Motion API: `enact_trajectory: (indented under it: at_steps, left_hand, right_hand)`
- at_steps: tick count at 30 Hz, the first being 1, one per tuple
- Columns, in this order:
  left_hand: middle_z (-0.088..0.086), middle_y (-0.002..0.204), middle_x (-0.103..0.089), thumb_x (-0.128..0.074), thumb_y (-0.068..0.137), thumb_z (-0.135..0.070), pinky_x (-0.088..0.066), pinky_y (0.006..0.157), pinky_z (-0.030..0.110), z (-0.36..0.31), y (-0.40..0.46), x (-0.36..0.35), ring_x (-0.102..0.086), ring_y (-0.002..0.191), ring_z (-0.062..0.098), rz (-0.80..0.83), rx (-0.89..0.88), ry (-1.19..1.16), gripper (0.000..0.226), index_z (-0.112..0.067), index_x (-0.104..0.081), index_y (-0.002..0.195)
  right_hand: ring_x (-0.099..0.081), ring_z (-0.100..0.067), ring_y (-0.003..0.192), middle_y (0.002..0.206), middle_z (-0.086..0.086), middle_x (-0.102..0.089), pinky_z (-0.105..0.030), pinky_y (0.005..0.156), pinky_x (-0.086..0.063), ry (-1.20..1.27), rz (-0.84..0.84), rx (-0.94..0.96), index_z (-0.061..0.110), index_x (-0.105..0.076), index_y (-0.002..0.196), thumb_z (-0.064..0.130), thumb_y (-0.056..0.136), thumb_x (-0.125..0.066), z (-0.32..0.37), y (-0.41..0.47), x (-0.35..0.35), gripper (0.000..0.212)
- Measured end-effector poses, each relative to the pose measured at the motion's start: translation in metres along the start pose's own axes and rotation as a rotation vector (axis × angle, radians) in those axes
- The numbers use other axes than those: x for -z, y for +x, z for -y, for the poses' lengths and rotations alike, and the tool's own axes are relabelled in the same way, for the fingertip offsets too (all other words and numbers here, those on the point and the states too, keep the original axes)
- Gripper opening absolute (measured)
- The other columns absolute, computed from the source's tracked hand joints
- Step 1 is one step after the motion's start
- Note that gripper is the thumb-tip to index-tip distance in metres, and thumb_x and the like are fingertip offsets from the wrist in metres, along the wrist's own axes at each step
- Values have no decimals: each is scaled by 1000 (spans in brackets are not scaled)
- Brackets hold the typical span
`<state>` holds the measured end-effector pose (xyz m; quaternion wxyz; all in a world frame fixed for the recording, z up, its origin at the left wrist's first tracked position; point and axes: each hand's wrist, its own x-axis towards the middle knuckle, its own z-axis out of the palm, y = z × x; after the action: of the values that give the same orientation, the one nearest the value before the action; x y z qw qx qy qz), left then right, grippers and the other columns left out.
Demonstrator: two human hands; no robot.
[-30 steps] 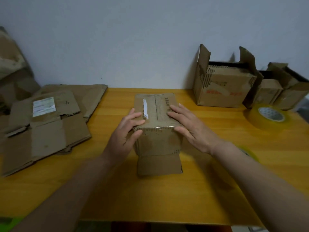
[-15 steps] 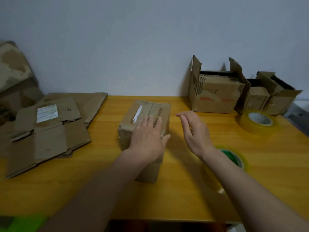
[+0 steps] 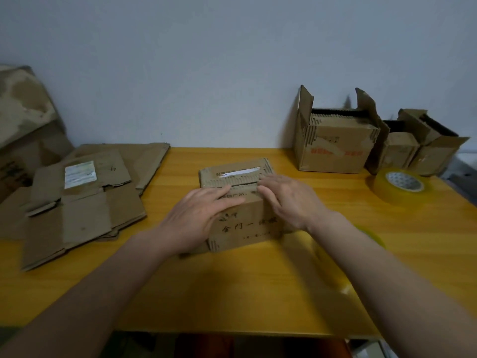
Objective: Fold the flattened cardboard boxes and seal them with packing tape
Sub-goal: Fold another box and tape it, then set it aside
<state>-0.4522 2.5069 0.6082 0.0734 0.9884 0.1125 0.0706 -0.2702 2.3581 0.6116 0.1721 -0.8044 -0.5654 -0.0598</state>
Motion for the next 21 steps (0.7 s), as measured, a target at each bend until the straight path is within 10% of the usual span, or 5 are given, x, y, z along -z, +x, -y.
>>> enact_trajectory:
  at_steps: [9, 14, 21]
  left_hand:
    - [6, 128, -60, -42, 93, 3, -42, 95, 29, -23, 31, 3, -55, 118, 26, -451, 360, -347, 40, -22, -60, 119]
    - [2, 161, -14, -19, 87, -77, -7, 121, 38, -62, 24, -9, -11, 148, 19, 17, 149, 83, 83, -27, -20, 153]
    - [-19, 157, -19, -40, 102, -33, -4, 122, 34, -28, 29, -1, -12, 146, 5, -10, 23, 19, 49, -40, -25, 148]
  right_hand:
    - [-57, -14, 112, 118, 1, -66, -28, 99, -42, 460, -145, -58, 17, -62, 123, 22, 102, -40, 27, -29, 2, 31]
    - [-22, -15, 144, 151, 0, -37, -24, 117, -13, 216, -25, -88, 13, -46, 140, -6, 87, -46, -9, -22, -4, 56]
    - [-42, -16, 118, 127, -1, -58, -9, 97, -22, 77, -190, -22, 13, -59, 128, 12, 89, -64, -14, -30, -4, 40]
